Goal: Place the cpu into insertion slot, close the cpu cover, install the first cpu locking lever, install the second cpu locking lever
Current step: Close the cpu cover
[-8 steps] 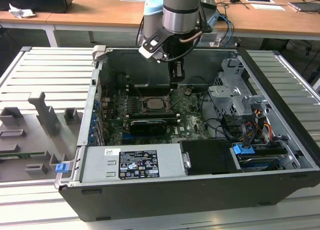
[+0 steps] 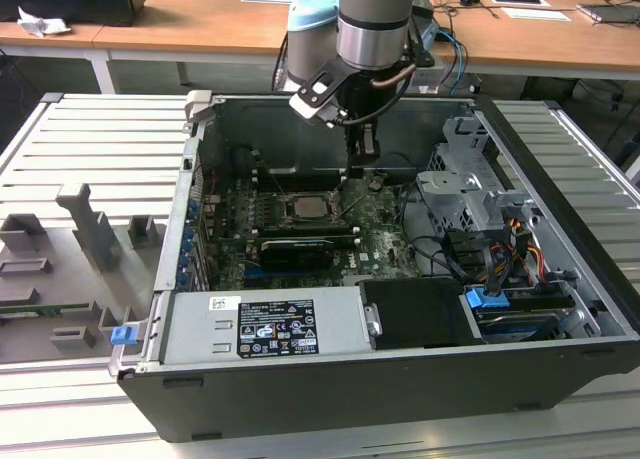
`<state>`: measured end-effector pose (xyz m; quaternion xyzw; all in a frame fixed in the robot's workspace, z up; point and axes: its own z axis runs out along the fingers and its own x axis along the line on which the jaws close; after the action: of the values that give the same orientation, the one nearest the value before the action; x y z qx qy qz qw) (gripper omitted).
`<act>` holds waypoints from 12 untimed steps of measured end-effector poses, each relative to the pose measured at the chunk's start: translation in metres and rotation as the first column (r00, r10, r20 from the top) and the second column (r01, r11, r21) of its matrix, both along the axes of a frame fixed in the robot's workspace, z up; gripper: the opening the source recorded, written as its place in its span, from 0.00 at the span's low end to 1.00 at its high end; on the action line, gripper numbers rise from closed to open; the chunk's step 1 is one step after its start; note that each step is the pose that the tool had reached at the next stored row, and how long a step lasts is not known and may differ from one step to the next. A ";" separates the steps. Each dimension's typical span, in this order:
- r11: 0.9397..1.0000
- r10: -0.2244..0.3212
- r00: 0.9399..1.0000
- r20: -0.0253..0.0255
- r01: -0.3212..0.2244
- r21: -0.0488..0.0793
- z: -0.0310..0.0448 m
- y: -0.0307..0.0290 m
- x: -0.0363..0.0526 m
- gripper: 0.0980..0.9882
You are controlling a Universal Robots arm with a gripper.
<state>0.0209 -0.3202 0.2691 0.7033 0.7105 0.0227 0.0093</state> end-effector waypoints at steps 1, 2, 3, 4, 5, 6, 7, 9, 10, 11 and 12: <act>1.000 0.000 1.000 0.000 0.000 0.000 -0.0002 0.0000 0.0010 0.01; 1.000 0.000 1.000 -0.001 0.000 0.000 -0.0004 0.0000 0.0022 0.01; 1.000 0.000 1.000 -0.001 0.000 0.000 -0.0006 0.0000 0.0034 0.01; 1.000 0.000 1.000 -0.001 0.000 0.000 -0.0008 0.0000 0.0046 0.01; 1.000 0.000 1.000 -0.001 0.000 0.000 -0.0009 0.0000 0.0058 0.01; 1.000 0.000 1.000 -0.001 0.000 0.000 -0.0010 0.0001 0.0068 0.01; 1.000 0.000 1.000 -0.002 0.000 0.000 -0.0010 0.0000 0.0075 0.01; 1.000 0.000 1.000 -0.002 0.000 0.000 -0.0011 0.0001 0.0095 0.01; 1.000 0.000 1.000 -0.002 0.000 0.000 -0.0012 0.0001 0.0100 0.01; 1.000 0.000 1.000 -0.002 0.000 0.000 -0.0011 0.0001 0.0104 0.01; 1.000 0.000 1.000 -0.002 0.000 0.000 -0.0011 0.0001 0.0109 0.01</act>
<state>0.0318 -0.3201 0.2680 0.7033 0.7105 0.0222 0.0087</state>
